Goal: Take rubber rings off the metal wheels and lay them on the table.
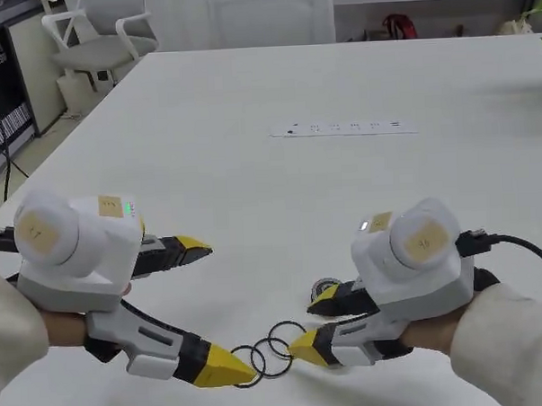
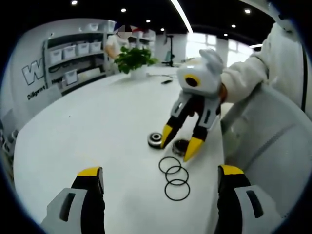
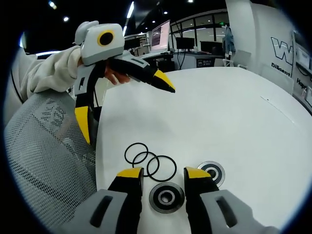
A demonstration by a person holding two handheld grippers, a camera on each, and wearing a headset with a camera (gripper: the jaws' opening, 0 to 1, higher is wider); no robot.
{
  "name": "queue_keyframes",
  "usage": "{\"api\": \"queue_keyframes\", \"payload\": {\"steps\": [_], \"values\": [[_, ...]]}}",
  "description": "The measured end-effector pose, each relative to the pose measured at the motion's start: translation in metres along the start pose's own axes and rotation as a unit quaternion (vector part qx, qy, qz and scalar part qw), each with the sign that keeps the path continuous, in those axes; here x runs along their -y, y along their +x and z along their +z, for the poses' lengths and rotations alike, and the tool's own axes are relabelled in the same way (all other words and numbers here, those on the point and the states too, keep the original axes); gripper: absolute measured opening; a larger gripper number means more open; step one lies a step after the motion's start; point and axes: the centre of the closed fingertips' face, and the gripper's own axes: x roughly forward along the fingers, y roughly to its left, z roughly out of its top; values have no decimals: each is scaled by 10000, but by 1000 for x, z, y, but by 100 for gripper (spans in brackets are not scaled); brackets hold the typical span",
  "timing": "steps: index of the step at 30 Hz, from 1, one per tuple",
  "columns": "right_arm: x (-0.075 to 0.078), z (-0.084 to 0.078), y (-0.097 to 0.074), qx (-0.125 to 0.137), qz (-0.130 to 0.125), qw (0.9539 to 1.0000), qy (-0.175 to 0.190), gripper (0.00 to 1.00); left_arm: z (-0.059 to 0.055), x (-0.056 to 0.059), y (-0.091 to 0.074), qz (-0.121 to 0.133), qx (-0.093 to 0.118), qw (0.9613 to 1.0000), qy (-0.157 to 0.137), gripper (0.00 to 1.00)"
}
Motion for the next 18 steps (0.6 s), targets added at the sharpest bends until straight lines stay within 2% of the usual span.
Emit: {"api": "queue_keyframes", "payload": {"steps": [9,18], "values": [[10,8,-9,247,-112,9996,54,35,4,2,1,-12,53,10000,35,98],[31,11,-22,463,-415,9978,249,35,10,-2,0,77,188,9998,44,96]]}}
